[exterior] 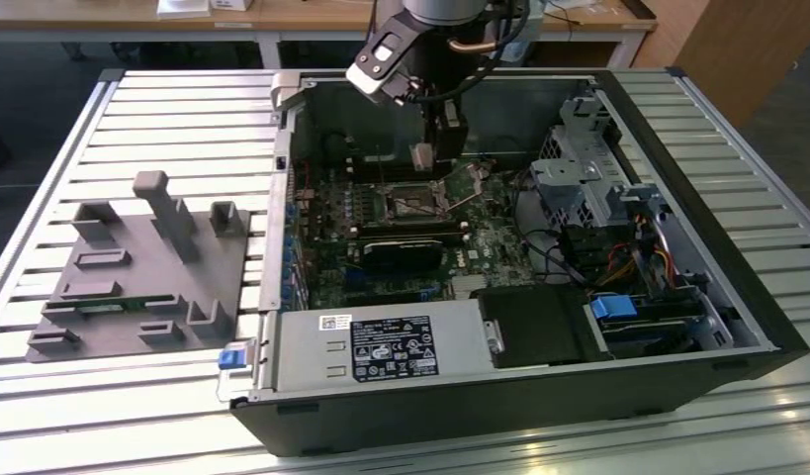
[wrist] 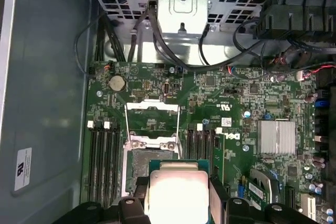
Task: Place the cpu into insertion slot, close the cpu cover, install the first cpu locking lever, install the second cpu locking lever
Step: 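Place the cpu into insertion slot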
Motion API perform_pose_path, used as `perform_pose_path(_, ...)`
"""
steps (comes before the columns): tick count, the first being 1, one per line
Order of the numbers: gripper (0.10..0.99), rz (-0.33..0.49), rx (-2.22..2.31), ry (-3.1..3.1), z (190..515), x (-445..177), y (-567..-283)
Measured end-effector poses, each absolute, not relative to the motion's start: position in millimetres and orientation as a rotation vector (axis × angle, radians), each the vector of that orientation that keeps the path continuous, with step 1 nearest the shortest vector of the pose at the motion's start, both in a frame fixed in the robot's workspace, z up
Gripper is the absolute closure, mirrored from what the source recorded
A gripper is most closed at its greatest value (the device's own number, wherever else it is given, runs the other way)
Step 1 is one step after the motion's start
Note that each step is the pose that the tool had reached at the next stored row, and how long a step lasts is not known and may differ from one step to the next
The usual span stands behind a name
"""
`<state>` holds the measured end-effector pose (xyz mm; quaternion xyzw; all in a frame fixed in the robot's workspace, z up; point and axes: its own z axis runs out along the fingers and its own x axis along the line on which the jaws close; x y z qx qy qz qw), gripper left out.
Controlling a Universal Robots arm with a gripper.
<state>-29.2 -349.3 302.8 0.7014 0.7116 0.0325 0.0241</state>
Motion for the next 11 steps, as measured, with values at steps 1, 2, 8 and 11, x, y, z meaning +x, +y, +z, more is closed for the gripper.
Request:
perform_pose_path(1,0.549,0.100,2.170,2.202,302.6,-29.2,-349.4)
perform_pose_path(2,0.549,0.100,2.170,2.202,302.5,-29.2,-349.4)
perform_pose_path(8,0.549,0.101,2.171,2.202,302.0,-29.2,-349.4)
perform_pose_path(11,0.549,0.101,2.171,2.201,301.9,-29.2,-349.4)
